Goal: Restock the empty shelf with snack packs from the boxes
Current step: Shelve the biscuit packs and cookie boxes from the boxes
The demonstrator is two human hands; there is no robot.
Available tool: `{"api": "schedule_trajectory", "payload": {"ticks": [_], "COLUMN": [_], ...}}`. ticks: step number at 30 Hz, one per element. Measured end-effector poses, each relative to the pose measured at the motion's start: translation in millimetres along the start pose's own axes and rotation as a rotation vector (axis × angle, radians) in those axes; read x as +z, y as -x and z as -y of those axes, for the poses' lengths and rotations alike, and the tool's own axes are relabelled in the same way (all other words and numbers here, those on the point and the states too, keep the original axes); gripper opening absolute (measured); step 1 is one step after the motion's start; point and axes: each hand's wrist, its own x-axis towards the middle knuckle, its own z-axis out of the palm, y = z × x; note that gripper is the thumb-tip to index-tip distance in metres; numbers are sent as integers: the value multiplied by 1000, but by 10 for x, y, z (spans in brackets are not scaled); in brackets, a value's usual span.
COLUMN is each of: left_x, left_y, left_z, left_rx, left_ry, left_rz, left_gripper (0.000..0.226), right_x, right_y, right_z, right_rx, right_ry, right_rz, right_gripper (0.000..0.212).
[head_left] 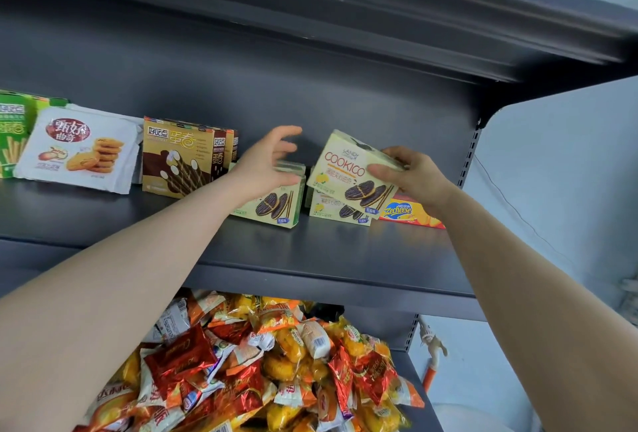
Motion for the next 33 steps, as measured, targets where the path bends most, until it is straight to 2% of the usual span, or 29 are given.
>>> {"api": "schedule_trajectory", "payload": {"ticks": [2, 5, 7, 10, 15, 20, 27, 33], "left_x": [-55, -59, -46, -23, 80, 124, -42, -472], "left_y": [10, 60, 71, 46, 7, 5, 159, 545], "left_z": [143, 367, 459, 486, 448, 447, 299, 181], "left_rx": [21, -21, -5, 42, 50, 40, 35, 61], "left_ry": [-345, -576, -634, -722, -859, -856, -823, -900], "left_rz": [-60, -77, -93, -141, -253, -272, -243, -255], "left_gripper": [64, 54, 54, 47, 40, 41, 39, 38], "right_x": [-58, -17, 66, 139, 193, 227, 508, 1066], "right_y": [-36, -116, -160, -237, -316, -291, -158, 61], "right_z": [-154, -424, -545, -549, -504, -478, -202, 178], "right_rx": [23, 107, 139, 77, 38, -6, -412, -601], "right_ry": [64, 170, 234, 456, 651, 783, 919, 904], "right_rz": [-24, 29, 74, 87, 59, 25, -138, -132], "right_gripper": [36, 52, 57, 62, 57, 58, 45, 32]}}
